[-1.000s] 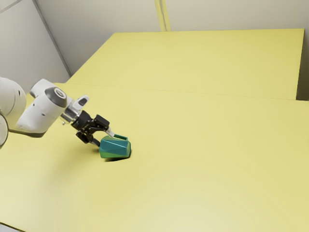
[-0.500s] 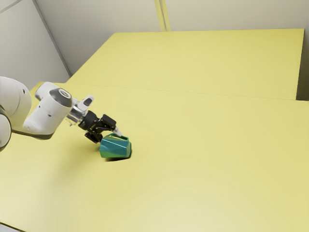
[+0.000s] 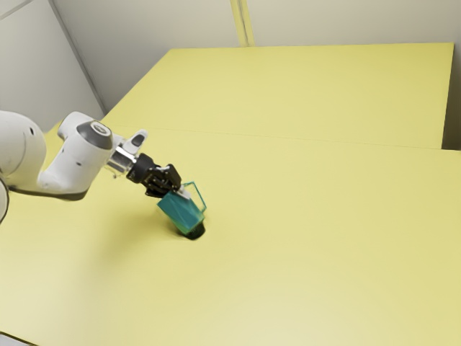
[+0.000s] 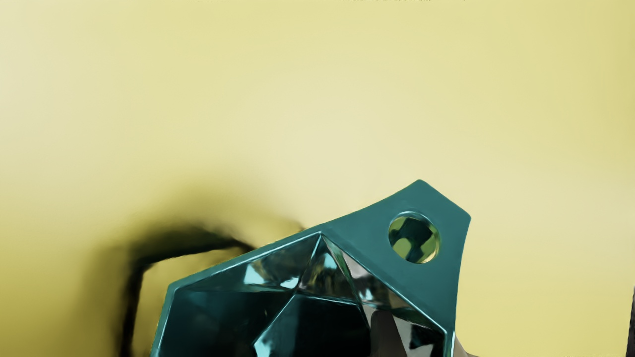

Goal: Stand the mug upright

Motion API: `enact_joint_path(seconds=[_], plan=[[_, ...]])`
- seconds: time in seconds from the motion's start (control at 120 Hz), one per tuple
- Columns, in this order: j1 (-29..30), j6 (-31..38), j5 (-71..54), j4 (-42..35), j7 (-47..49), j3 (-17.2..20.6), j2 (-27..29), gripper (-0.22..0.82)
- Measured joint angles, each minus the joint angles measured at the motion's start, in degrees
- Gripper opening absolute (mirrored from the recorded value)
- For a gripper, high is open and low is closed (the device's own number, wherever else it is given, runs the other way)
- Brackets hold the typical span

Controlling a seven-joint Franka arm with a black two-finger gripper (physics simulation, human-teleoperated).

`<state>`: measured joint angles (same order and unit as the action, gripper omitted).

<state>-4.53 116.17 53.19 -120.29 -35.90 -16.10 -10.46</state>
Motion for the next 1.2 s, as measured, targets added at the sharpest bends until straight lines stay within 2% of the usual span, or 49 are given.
enact_joint_path(seconds=[0.142, 0.308, 0.75, 0.967, 1.2], plan=[[-2.6, -0.4, -0.9, 0.1, 0.9, -0.1, 3.4, -0.15], [-4.7, -0.5, -8.0, 3.9, 2.5, -0.3, 3.5, -0.17], [-9.9, 0.0, -36.9, 18.3, 7.2, -0.3, -7.4, -0.18], [-12.3, 3.4, -45.7, 19.2, 8.6, -0.1, -9.0, -0.18], [-12.9, 6.2, -48.4, 19.1, 10.0, -0.1, -11.0, -0.18]])
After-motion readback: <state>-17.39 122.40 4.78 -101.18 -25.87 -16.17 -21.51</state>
